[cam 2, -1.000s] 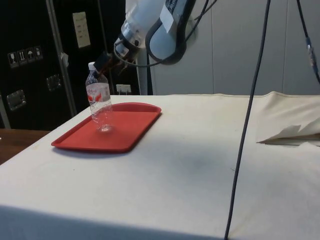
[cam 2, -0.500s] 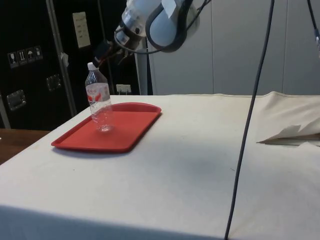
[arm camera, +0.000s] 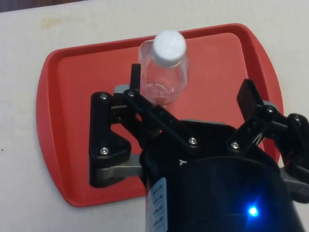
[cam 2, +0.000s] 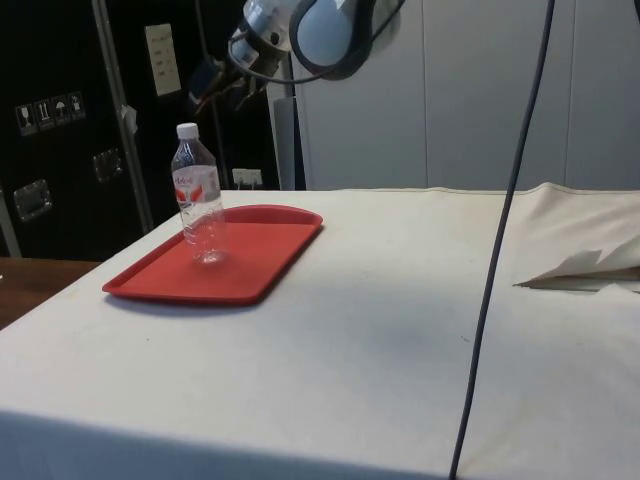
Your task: Place the bottle upright on the tray.
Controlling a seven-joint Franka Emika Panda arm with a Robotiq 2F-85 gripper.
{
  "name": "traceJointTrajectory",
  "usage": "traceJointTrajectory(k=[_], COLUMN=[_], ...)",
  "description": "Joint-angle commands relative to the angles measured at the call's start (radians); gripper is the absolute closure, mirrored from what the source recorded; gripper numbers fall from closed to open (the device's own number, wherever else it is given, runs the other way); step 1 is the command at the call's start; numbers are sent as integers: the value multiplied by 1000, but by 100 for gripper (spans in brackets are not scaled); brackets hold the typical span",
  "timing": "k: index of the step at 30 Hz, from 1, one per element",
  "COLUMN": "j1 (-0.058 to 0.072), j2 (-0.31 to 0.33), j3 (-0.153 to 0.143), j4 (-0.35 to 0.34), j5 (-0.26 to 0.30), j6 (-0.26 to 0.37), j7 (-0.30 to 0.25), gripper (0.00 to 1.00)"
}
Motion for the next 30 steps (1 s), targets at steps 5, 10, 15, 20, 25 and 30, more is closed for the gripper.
traceJointTrajectory(k=[5,10,15,20,25,30], j1=[-4,-4,-5,-5,0,-6], j2=[-37,-59,-73,-74,-68,-84], j3=[7,4,3,3,-12,5], j4=[1,7,18,38,54,68], j5=[-6,-4,-2,1,0,7], j6=[-57,-99,-140,-182,-205,-270], j7=[-14,-33,-52,-68,-75,-97], gripper=[0,0,0,0,0,0])
